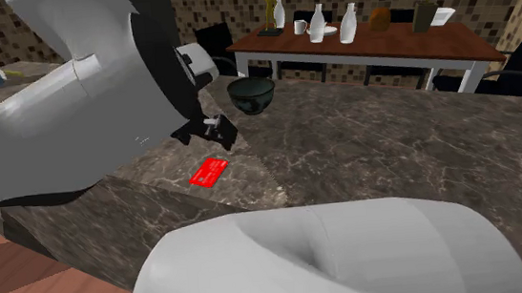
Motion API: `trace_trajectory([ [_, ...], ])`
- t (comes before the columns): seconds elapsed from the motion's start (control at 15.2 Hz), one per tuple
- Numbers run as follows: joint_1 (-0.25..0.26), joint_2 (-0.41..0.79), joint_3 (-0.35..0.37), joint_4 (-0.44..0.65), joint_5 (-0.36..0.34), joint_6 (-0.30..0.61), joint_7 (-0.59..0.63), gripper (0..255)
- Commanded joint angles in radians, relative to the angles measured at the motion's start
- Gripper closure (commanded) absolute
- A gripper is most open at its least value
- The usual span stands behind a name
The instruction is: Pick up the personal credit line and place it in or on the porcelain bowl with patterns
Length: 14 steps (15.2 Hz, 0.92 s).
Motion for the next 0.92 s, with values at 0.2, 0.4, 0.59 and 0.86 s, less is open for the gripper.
trace_trajectory([
  [0.2, -0.102, 0.109, 0.165, -0.028, 0.007, 0.176, 0.135, 0],
  [0.4, -0.164, 0.171, 0.206, -0.029, -0.005, 0.253, 0.144, 0],
  [0.59, -0.202, 0.204, 0.231, -0.028, -0.014, 0.294, 0.149, 0],
  [0.86, -0.202, 0.204, 0.231, -0.028, -0.014, 0.294, 0.149, 0],
])
